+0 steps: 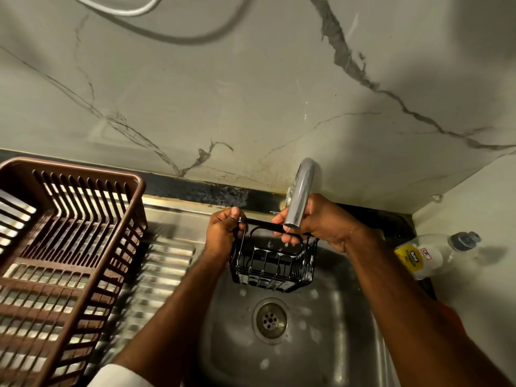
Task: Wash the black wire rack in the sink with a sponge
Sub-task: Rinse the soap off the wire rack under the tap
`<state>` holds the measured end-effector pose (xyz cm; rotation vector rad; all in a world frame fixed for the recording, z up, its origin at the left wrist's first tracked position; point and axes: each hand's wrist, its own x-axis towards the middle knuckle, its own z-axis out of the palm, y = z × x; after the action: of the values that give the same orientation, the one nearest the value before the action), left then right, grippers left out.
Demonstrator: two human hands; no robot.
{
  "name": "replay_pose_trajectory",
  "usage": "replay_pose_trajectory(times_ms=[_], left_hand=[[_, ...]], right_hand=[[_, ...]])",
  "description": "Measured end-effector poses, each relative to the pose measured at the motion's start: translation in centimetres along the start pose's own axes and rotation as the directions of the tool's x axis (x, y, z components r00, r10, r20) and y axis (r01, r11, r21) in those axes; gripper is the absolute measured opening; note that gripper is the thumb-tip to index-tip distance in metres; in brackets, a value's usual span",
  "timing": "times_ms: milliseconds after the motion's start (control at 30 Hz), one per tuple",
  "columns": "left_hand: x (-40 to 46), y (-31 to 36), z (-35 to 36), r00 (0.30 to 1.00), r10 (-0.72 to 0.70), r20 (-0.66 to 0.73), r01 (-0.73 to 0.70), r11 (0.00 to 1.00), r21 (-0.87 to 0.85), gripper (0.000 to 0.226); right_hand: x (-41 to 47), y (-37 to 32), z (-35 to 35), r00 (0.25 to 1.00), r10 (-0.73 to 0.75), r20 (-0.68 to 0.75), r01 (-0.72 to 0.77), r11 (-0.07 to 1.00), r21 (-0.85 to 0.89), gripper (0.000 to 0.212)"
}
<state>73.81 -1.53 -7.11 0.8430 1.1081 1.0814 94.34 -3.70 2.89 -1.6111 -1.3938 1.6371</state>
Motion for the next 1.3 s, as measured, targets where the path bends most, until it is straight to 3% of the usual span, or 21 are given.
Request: replay_pose_trajectory(times_ms=[167, 233, 333, 400, 533, 700, 800, 900, 1000, 1133, 1300], left_hand=[[-1.2, 1.4, 0.4, 0.972, 0.151, 0.178, -0.171, 0.98, 0.104, 0.037], [-1.7, 2.0, 0.4, 0.934, 0.202, 0.296, -0.275, 0.932, 0.234, 0.034], [-1.9, 2.5, 0.6, 0.916, 0.156, 0.369, -0.325, 0.828, 0.457, 0.028], [-2.1, 2.7, 0.7, 0.923, 0.114, 0.369, -0.303, 0.805, 0.51, 0.029], [-2.4, 2.8, 0.4, 0.965, 0.079, 0.25, -0.189, 0.87, 0.454, 0.033], [-2.0, 1.8, -0.5, 0.977, 0.039, 0.209, -0.102, 0.948, 0.303, 0.035], [-1.5, 1.0, -1.3, 0.985, 0.027, 0.169, -0.062, 0.977, 0.205, 0.044], [-1.3, 0.3, -1.6, 0.991, -0.013, 0.132, -0.007, 0.988, 0.155, 0.049], [-1.4, 0.6, -1.6, 0.988, 0.029, 0.153, -0.064, 0.972, 0.226, 0.036], [-2.3, 2.1, 0.7, 0.93, 0.073, 0.359, -0.226, 0.885, 0.406, 0.036], [-1.8, 2.2, 2.9, 0.941, 0.083, 0.329, -0.184, 0.939, 0.289, 0.039]], right_hand=[[-0.6, 0.7, 0.0, 0.997, -0.027, -0.074, 0.026, 1.0, -0.002, 0.025], [-0.7, 0.9, 0.3, 0.994, -0.048, -0.101, 0.047, 0.999, -0.016, 0.022], [-0.8, 1.1, 0.7, 0.99, -0.07, -0.126, 0.061, 0.996, -0.072, 0.021], [-1.2, 1.3, 0.9, 0.988, -0.086, -0.126, 0.075, 0.993, -0.087, 0.019], [-2.3, 2.4, 0.4, 0.974, -0.152, -0.166, 0.134, 0.984, -0.115, 0.009], [-3.0, 4.0, -0.3, 0.962, -0.219, -0.162, 0.229, 0.972, 0.047, 0.009], [-3.1, 4.8, -0.5, 0.971, -0.197, -0.138, 0.22, 0.958, 0.184, 0.017], [-3.2, 5.3, -0.2, 0.971, -0.168, -0.172, 0.206, 0.952, 0.229, 0.01], [-2.8, 4.9, 0.7, 0.958, -0.158, -0.238, 0.212, 0.953, 0.219, 0.014], [-2.1, 3.3, 2.6, 0.953, -0.143, -0.266, 0.188, 0.97, 0.152, 0.014], [-1.8, 2.2, 3.9, 0.93, -0.143, -0.339, 0.167, 0.985, 0.044, 0.005]])
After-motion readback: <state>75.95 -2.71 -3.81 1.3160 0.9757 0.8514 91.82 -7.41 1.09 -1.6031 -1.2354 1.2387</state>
